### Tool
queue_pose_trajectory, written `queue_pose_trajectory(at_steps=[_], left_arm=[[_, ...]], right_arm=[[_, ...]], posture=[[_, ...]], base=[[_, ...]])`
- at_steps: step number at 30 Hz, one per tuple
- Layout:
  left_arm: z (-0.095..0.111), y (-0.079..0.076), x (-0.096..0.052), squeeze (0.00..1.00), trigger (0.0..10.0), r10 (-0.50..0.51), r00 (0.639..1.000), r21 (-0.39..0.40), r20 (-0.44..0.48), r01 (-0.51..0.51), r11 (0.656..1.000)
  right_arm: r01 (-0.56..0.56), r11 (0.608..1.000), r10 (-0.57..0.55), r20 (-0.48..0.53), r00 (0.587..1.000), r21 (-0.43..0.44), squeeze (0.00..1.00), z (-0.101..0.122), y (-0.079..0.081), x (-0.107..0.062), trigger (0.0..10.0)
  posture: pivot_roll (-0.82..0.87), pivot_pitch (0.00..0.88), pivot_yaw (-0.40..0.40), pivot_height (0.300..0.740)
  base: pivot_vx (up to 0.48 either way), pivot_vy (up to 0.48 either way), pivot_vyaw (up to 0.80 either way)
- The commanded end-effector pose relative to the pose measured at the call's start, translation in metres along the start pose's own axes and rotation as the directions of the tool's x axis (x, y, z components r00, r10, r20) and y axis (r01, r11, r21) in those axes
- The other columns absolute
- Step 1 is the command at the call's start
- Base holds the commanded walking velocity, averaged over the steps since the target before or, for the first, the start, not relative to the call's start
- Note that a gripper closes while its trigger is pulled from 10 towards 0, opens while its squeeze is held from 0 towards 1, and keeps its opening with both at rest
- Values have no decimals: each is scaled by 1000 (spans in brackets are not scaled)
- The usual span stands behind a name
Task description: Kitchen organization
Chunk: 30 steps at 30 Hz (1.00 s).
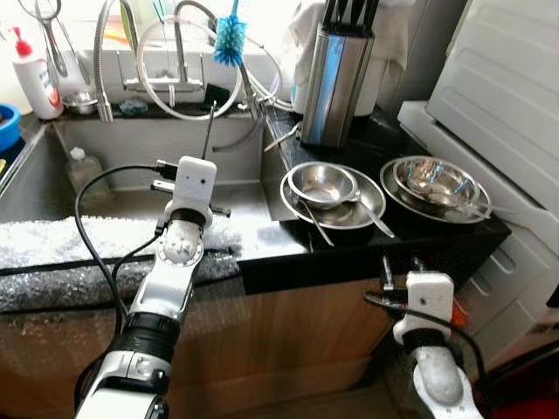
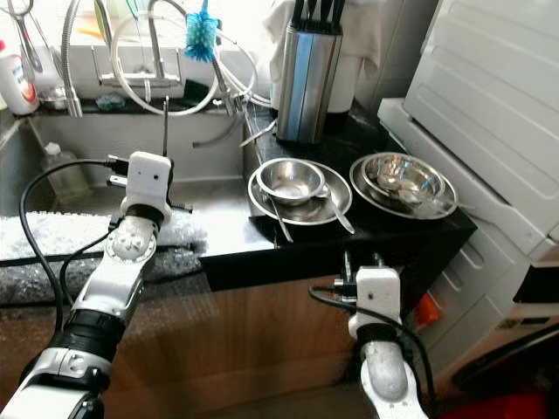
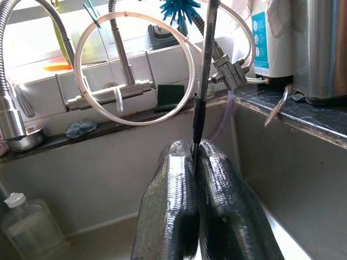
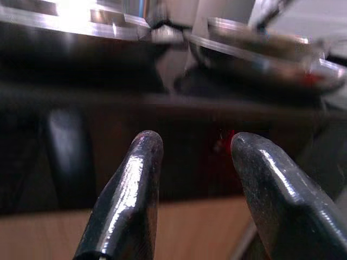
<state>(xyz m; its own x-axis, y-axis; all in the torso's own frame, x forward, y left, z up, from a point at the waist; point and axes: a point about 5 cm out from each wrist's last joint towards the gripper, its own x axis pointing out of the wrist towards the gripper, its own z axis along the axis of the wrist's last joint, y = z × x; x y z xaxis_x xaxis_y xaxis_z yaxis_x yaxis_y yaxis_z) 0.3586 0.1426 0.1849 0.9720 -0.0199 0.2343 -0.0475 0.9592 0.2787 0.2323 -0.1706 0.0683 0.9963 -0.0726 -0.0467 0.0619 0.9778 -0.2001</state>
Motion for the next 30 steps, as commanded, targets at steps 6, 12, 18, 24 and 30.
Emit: queue_pose_trajectory(at_steps=[6, 12, 18, 24, 30], left_arm=[[5, 3, 3, 0, 10000, 3, 1000, -12, 25, -3, 1000], [6, 5, 5, 0, 10000, 2, 1000, -10, 23, -2, 1000], [5, 6, 7, 0, 10000, -7, 1000, -20, 13, 7, 1000], [3, 4, 7, 0, 10000, -13, 1000, -43, -6, 13, 999], [-2, 9, 13, 0, 10000, 18, 997, -218, -81, -35, 975]], right_arm=[[-7, 999, 12, -123, 992, 42, 0, -33, 6, -9, 10000], [-10, 997, 31, -305, 952, 70, 0, -72, 11, -20, 10000], [59, 988, 17, -484, 875, 143, 0, -110, 8, -30, 10000], [72, 986, 20, -541, 841, 149, 0, -123, 9, -35, 10000], [56, 981, 73, -623, 779, 186, 0, -141, 17, -45, 10000]], posture=[[-114, 0, -74, 740], [-108, 0, -73, 740], [-108, 0, -67, 740], [-106, 0, -66, 740], [-101, 0, -54, 740]], base=[[0, 0, 0], [0, 0, 0], [0, 0, 0], [0, 0, 0], [0, 0, 0]])
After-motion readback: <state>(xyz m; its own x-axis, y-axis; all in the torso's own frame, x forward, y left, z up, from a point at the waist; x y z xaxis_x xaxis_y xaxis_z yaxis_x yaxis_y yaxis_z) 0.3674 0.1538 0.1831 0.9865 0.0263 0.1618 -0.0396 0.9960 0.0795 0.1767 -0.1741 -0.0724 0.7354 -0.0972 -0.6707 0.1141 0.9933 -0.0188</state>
